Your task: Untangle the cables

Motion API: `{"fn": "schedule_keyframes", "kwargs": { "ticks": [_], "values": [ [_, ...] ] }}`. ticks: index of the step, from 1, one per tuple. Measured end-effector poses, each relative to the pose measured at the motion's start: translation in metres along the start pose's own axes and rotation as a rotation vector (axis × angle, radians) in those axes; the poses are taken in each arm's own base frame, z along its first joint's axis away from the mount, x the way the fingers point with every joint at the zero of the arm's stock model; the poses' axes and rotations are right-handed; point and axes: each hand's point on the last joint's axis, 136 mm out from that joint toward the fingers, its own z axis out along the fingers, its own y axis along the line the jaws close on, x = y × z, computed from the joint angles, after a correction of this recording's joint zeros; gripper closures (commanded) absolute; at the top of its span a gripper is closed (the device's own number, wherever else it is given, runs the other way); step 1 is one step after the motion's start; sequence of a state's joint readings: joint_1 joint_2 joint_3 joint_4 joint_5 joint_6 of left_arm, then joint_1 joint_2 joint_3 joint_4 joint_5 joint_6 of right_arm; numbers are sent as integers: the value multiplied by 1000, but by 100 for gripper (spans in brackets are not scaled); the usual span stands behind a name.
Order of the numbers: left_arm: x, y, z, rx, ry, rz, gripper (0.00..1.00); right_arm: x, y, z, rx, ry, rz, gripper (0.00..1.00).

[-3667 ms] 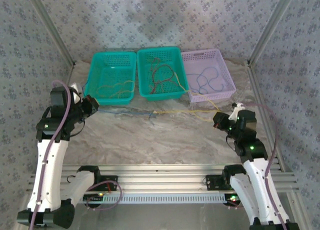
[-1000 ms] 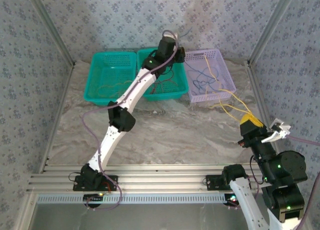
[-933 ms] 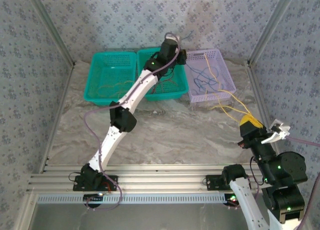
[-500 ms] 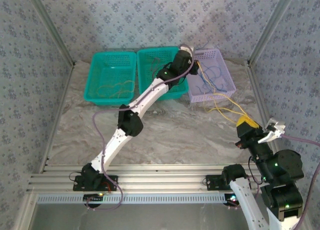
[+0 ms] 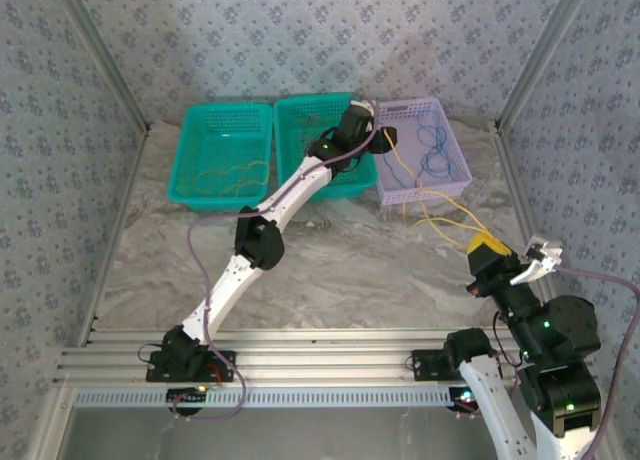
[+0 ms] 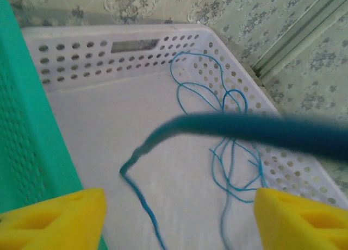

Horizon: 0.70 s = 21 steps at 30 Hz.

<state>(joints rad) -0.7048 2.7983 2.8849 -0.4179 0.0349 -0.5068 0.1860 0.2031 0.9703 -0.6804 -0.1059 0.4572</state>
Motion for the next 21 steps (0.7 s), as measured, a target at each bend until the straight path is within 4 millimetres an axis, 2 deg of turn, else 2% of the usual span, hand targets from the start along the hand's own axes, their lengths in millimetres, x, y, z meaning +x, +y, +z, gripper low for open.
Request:
{"fn": "schedule_keyframes", "kwargs": {
  "ticks": [2,6,9,12,16,21],
  "values": [
    [4,-2,-1,12,22,2,1,2,-1,1,0,7,7,100],
    [15,-4,-5,25,89,4,0,3,0,2,-4,9,18,100],
    [20,-12,-18,42,152,0,0,3,0,2,-4,9,27,100],
    [18,-21,-40,40,209,-4,0,3,-1,3,-1,12,35,100],
    [7,-33,-81,15,265,-3,0,7,-4,10,21,54,59,100],
    [-3,-33,-126,-61,309,41,0,14,-8,22,49,103,92,100]
  ]
}}
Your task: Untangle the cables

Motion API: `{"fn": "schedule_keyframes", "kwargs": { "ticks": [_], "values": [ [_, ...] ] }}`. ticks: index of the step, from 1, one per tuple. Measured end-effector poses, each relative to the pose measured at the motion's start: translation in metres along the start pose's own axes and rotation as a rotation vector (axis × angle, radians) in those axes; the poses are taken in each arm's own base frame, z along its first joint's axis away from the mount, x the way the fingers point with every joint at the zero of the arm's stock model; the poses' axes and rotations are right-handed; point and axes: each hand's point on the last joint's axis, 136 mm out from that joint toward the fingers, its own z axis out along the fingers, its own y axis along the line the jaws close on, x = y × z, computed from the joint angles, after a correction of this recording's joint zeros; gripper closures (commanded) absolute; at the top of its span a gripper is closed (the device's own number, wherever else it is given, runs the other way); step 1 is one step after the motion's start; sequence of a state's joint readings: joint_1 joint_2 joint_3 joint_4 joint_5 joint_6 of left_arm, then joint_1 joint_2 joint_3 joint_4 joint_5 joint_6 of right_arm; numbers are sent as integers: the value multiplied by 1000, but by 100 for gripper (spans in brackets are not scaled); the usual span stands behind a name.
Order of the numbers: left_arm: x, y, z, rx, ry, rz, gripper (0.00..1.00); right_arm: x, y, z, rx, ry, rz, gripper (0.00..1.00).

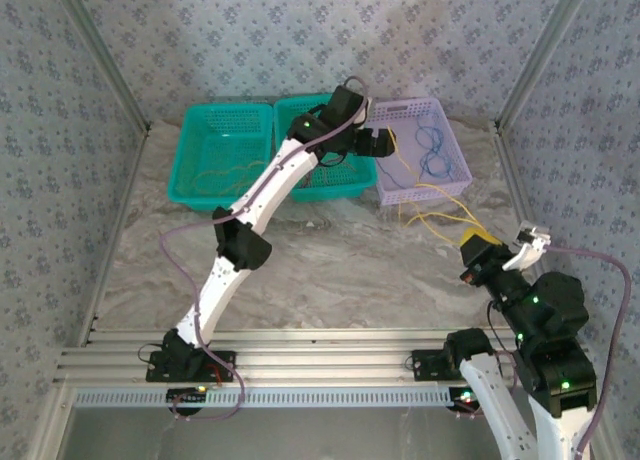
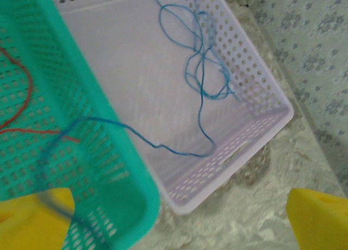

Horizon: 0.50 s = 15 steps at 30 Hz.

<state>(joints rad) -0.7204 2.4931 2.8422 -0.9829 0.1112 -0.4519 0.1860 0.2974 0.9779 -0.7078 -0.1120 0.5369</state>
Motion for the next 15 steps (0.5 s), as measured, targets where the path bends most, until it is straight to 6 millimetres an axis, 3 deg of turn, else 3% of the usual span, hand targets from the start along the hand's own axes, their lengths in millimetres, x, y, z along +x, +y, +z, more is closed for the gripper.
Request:
{"fn": "schedule_keyframes", "kwargs": {
  "ticks": [6,10,12,15],
  "values": [
    [17,20,-13,-87,78,22,0,1,0,4,1,14,27,100],
    [25,35,-21,-160,110,16,0,8,3,19,-9,82,42,100],
    [23,42,-34,-204,102,18,0,15,2,31,-8,135,56,100],
    [14,47,-72,-252,63,18,0,26,4,49,-16,219,71,100]
  ]
}}
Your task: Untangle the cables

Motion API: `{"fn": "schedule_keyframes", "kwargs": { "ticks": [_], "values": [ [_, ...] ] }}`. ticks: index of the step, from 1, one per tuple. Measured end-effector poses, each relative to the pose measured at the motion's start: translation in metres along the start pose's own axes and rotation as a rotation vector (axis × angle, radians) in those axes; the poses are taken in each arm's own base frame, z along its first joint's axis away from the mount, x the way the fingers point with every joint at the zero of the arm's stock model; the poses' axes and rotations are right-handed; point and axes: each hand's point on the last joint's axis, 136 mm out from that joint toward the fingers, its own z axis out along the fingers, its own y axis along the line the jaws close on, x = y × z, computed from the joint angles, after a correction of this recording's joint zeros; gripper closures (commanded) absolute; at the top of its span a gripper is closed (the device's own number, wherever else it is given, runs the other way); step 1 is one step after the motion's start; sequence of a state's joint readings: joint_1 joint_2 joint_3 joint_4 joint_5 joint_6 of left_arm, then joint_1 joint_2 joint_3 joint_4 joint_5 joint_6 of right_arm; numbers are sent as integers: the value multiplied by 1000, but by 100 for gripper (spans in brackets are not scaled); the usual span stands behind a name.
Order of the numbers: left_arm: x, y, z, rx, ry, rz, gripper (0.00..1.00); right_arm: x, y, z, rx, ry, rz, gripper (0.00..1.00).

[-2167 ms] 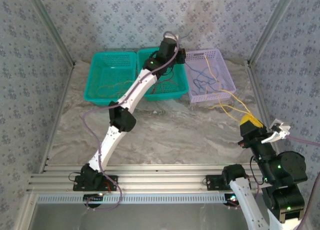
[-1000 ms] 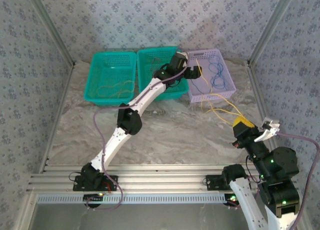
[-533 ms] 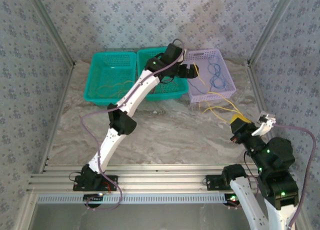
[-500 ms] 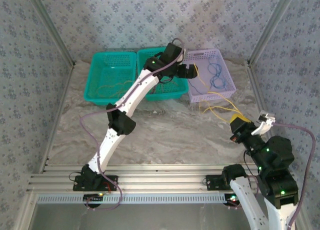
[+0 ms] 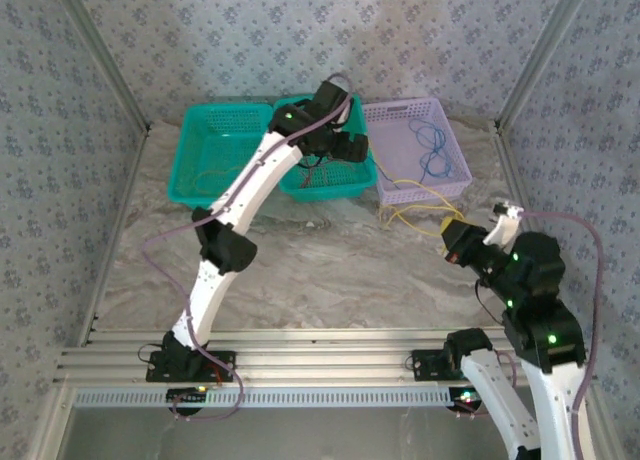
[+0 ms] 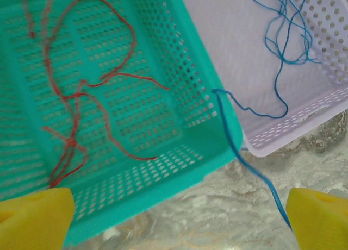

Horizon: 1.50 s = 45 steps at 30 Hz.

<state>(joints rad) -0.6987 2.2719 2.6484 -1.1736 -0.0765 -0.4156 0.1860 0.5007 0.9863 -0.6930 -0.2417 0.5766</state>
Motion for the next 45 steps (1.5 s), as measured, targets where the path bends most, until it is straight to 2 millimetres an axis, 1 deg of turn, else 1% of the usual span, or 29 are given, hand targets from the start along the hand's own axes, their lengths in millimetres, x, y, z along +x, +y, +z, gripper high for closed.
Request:
{"fn": "schedule_keyframes", "kwargs": {
  "ticks": [3,5,7,8,9,10,11,13,15,17,20,22,25,28,31,34,37,41,42,44,45],
  "values": [
    [-3,15,-57,-2,-67,-16,0,3,4,16,-32,45,15,100],
    [-4,28,-104,16,-142,-46,0,3,11,23,-75,61,22,100],
    [-4,43,-143,35,-212,-84,0,1,21,32,-129,82,23,100],
    [-2,51,-159,43,-246,-105,0,2,26,38,-156,99,27,100],
    [2,59,-170,50,-269,-125,0,3,29,45,-176,118,31,100],
    [8,68,-178,52,-286,-145,0,5,33,53,-196,142,35,100],
    [16,74,-182,57,-291,-158,0,9,38,62,-217,172,35,100],
    [36,79,-179,73,-266,-173,0,19,49,76,-257,224,20,100],
    [55,77,-166,102,-216,-180,0,35,61,88,-297,285,-9,100],
    [75,75,-148,131,-160,-198,0,54,79,94,-354,343,-64,100],
    [101,75,-129,155,-93,-232,0,85,103,98,-431,425,-157,100],
    [112,74,-126,178,-70,-258,0,101,112,100,-455,461,-207,100],
    [117,67,-137,245,-81,-291,0,115,118,105,-463,485,-257,100],
    [118,58,-156,325,-113,-310,0,122,120,110,-465,492,-288,100],
    [125,52,-171,394,-137,-308,0,126,120,114,-463,497,-306,100],
    [137,45,-177,455,-120,-294,0,127,120,116,-464,500,-313,100],
    [149,39,-171,492,-70,-281,2,126,125,115,-476,494,-319,100],
    [163,41,-157,479,-11,-254,8,123,133,112,-502,479,-329,100],
    [165,42,-154,474,-2,-244,10,122,135,112,-507,477,-333,100],
    [169,43,-152,466,10,-224,23,122,137,111,-514,476,-336,100],
    [170,44,-151,463,12,-215,27,123,138,110,-517,477,-339,100]
  ]
}}
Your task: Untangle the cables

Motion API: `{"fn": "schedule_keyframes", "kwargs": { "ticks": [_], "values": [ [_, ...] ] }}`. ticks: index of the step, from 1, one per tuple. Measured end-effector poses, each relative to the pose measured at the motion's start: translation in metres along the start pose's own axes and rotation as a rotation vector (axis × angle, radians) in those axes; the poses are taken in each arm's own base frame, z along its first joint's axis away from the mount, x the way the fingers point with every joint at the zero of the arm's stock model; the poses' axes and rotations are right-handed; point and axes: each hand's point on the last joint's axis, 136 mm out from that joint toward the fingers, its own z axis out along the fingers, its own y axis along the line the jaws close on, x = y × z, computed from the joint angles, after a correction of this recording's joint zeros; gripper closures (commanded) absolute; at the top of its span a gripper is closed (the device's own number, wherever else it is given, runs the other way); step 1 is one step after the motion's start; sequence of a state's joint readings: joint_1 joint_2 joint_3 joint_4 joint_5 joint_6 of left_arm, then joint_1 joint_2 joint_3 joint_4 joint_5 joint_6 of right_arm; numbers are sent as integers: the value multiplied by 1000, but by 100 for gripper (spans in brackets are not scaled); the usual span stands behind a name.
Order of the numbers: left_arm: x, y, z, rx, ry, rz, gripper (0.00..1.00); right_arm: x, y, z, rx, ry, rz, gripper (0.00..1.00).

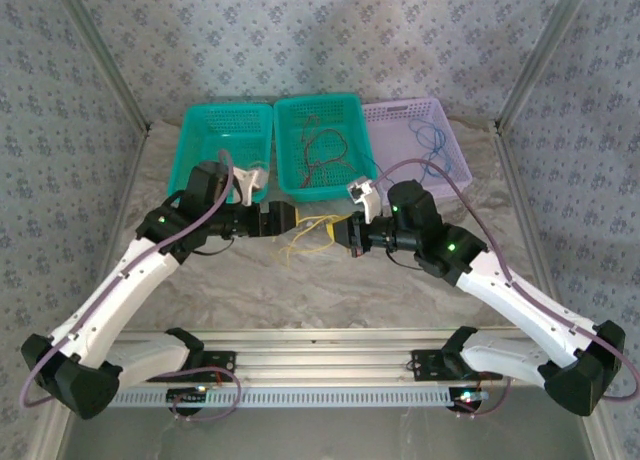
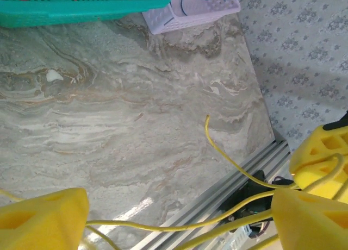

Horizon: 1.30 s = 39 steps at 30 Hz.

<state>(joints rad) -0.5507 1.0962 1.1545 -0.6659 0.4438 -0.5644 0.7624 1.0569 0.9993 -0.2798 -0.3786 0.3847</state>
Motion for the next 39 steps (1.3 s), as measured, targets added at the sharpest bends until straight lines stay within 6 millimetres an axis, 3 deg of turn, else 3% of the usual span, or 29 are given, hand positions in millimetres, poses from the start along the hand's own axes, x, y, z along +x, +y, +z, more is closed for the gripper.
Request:
{"fn": "schedule_keyframes", "kwargs": {
  "ticks": [4,9,13,19,25,30,39],
  "values": [
    [3,6,3,-11,14,3,27,1,3,1,-9,4,-6,100],
    [2,12,0,-9,13,-5,2,1,3,1,-8,4,-6,100],
    [2,16,-13,17,-20,-19,2,1,4,1,-10,1,-7,100],
    [7,4,-16,112,-19,-14,6,-2,9,1,-27,-12,-19,100],
    [17,-6,-13,203,20,-8,16,-3,13,2,-39,-15,-25,100],
    [22,-17,-22,253,22,40,24,-5,14,2,-43,-24,-29,100],
    [28,-21,-23,288,38,92,49,-5,15,9,-61,-17,-22,100]
  ]
}}
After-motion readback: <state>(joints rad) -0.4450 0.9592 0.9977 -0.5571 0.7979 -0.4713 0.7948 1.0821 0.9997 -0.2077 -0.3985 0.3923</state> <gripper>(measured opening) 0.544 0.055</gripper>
